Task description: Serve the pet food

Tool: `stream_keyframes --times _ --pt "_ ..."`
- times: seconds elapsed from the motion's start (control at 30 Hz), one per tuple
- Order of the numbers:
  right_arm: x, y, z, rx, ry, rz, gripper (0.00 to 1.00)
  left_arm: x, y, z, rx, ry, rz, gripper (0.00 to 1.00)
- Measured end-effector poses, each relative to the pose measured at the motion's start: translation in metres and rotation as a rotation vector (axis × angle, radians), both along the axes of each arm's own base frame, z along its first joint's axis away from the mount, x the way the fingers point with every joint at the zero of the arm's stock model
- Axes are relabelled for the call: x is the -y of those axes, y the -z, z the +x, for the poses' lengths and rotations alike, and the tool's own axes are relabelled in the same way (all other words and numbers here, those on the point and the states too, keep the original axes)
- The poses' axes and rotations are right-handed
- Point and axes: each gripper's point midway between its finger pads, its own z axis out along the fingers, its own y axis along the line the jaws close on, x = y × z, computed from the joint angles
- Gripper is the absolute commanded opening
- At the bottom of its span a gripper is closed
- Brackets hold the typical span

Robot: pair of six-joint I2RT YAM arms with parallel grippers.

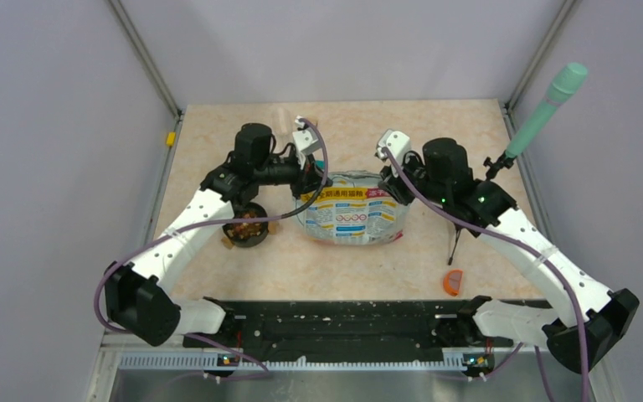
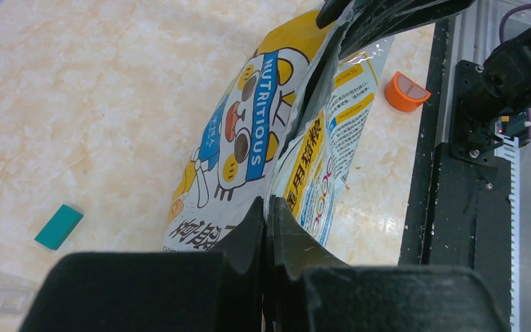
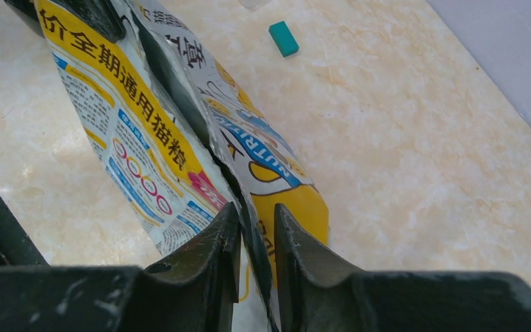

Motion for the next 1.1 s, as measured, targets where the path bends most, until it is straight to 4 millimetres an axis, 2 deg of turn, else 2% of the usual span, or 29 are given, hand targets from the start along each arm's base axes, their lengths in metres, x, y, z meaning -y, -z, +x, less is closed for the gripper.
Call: stream_keyframes --times 0.03,0.07,0.5,0.8,0.87,1.1 --pt "0.002 -0.001 0.001 0.003 0.008 0.0 0.04 -0.002 0.0 0.001 -0.001 -0.006 0.0 0.0" --pt "0.004 -0.002 0.002 0.005 0.013 -0.001 0.0 -0.003 0.0 0.002 -0.001 -0.01 0.0 0.0" --pt "0.003 -0.001 -0.001 0.005 -0.011 -0.009 0.0 -0.007 -0.001 -0.001 0.008 -0.012 0.002 0.0" --pt "-0.003 -0.003 -0.012 0.026 -0.116 -0.014 0.0 -0.016 -0.001 -0.007 -0.003 0.001 -0.002 0.0" --pt "-0.002 -0.002 -0.011 0.071 -0.128 -0.016 0.0 -0.016 -0.001 -0.006 -0.001 0.001 -0.003 0.0" --pt "0.013 -0.003 -0.014 0.422 -0.129 0.045 0.0 -0.015 0.0 -0.006 0.068 0.011 -0.026 0.0"
